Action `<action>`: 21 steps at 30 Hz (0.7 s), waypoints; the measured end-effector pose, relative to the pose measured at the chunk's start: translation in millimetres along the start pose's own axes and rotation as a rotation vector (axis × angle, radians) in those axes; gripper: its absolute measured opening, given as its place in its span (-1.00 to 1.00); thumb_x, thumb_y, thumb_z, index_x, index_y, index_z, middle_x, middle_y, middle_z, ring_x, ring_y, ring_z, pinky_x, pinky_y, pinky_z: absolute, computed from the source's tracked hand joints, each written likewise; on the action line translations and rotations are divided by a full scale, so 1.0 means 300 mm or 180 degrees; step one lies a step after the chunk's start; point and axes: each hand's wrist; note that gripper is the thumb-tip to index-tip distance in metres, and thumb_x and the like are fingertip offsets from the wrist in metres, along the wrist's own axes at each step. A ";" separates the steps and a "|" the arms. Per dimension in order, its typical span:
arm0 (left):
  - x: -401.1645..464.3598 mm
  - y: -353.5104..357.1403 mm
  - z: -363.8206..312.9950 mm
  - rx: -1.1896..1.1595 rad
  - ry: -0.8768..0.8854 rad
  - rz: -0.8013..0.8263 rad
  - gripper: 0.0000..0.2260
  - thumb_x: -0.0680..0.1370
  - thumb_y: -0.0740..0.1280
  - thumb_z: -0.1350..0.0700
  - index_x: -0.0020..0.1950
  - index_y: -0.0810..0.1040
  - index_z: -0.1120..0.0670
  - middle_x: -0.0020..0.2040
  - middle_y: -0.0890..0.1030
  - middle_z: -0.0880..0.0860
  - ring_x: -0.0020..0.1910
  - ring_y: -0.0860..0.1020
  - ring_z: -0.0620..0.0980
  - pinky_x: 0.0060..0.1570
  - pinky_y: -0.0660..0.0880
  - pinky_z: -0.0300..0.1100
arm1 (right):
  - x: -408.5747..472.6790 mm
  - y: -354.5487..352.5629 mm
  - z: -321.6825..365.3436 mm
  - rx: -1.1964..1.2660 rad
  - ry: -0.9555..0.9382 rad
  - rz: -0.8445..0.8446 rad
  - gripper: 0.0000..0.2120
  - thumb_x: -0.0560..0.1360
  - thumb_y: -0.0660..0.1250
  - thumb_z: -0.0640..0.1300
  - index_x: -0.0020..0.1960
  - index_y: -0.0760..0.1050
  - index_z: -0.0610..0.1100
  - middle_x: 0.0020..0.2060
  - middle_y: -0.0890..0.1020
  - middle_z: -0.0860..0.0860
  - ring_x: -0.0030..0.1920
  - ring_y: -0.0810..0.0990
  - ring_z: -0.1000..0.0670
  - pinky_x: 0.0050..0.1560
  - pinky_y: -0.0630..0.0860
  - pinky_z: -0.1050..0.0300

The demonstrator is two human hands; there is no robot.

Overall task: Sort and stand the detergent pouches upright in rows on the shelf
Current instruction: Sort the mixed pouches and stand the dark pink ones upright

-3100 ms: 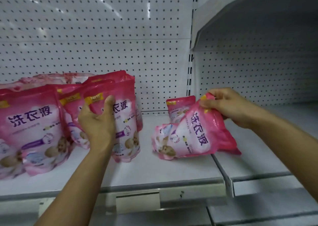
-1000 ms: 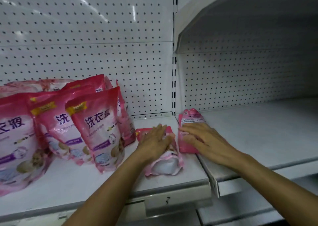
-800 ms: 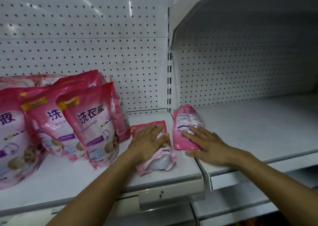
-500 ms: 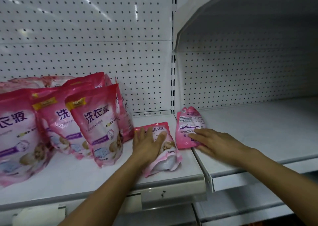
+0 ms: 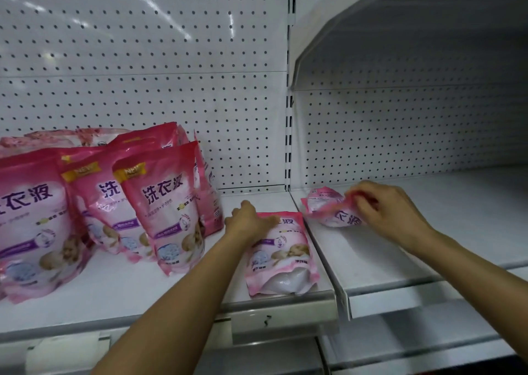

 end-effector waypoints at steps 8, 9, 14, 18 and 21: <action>-0.004 -0.027 -0.034 -0.2231 -0.0744 0.0489 -0.29 0.25 0.63 0.31 0.28 0.33 0.30 0.11 0.59 0.30 -0.09 0.65 0.27 -0.28 0.61 0.12 | 0.145 -0.105 0.143 0.0977 0.0154 -0.0765 -0.83 0.56 0.27 -0.30 -0.06 0.59 -0.09 -0.25 0.62 0.09 -0.25 0.56 0.19 -0.27 0.48 0.30; -0.009 -0.033 -0.022 -0.2694 -0.0791 0.0616 -0.25 0.21 0.62 0.34 0.31 0.37 0.32 0.07 0.63 0.31 -0.17 0.68 0.26 -0.34 0.61 0.11 | 0.156 -0.113 0.148 0.1039 0.0156 -0.0722 -0.82 0.55 0.27 -0.31 -0.08 0.59 -0.08 -0.26 0.61 0.12 -0.26 0.55 0.20 -0.27 0.48 0.31; -0.135 -0.148 -0.071 -0.4018 -0.0287 0.0542 -0.69 0.31 0.48 0.37 0.03 0.57 0.28 -0.18 0.70 0.21 -0.33 0.68 0.13 -0.36 0.65 0.07 | 0.208 -0.114 0.181 0.0884 0.0082 -0.0578 -0.85 0.54 0.32 -0.26 -0.05 0.63 -0.06 -0.24 0.60 0.18 -0.20 0.53 0.25 -0.08 0.47 0.22; -0.237 -0.238 -0.103 -0.4011 0.0922 -0.0384 -0.74 0.40 0.46 0.39 0.05 0.61 0.20 -0.23 0.73 0.11 -0.32 0.70 0.04 -0.27 0.67 -0.05 | 0.247 -0.096 0.222 0.0964 0.0103 -0.0533 -0.86 0.51 0.37 -0.23 -0.01 0.66 -0.05 -0.18 0.63 0.12 -0.11 0.61 0.06 0.05 0.58 -0.01; -0.264 -0.279 -0.062 -0.3718 0.1385 -0.0833 -0.75 0.40 0.50 0.34 0.04 0.64 0.14 -0.12 0.74 0.10 -0.21 0.72 0.06 -0.18 0.66 -0.05 | 0.262 -0.080 0.266 0.1361 0.0079 -0.0464 -0.84 0.47 0.41 -0.27 -0.07 0.64 -0.02 -0.18 0.65 0.12 -0.10 0.64 0.05 -0.06 0.62 0.13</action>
Point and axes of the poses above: each hand's wrist, its own x-axis towards the middle knuckle, its own y-axis out of the palm, z = x × y
